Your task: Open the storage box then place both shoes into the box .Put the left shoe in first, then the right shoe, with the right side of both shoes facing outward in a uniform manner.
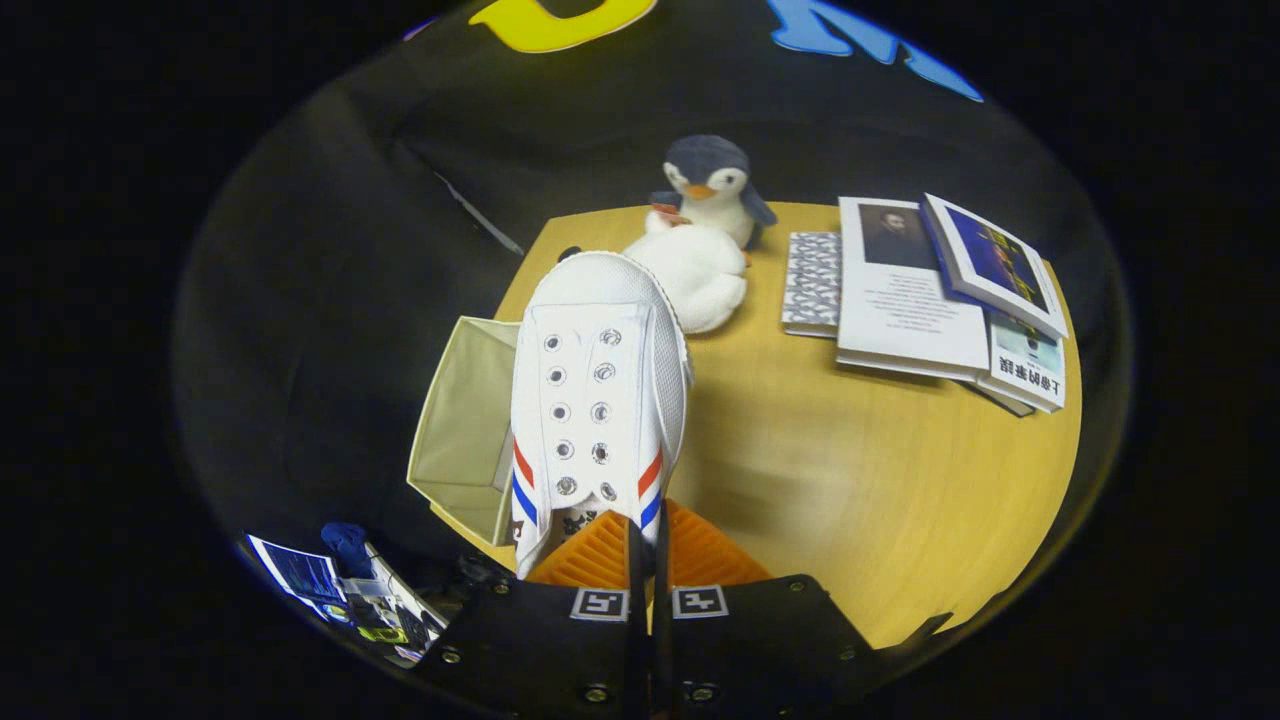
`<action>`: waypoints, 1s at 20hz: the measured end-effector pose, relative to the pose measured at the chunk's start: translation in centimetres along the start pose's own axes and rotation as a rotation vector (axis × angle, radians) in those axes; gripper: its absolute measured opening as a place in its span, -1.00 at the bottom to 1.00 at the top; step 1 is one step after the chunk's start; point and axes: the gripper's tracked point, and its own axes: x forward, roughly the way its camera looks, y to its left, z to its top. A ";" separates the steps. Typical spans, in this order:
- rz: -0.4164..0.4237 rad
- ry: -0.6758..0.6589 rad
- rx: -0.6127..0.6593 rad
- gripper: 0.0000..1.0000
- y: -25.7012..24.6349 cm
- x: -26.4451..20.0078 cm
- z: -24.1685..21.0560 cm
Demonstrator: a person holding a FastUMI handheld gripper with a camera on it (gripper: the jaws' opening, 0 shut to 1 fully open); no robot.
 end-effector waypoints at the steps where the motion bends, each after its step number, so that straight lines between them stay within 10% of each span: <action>1: 0.007 0.003 -0.017 -0.96 1.4 0.6 0.5; 20: -0.005 0.154 -0.214 -0.90 17.0 12.8 1.2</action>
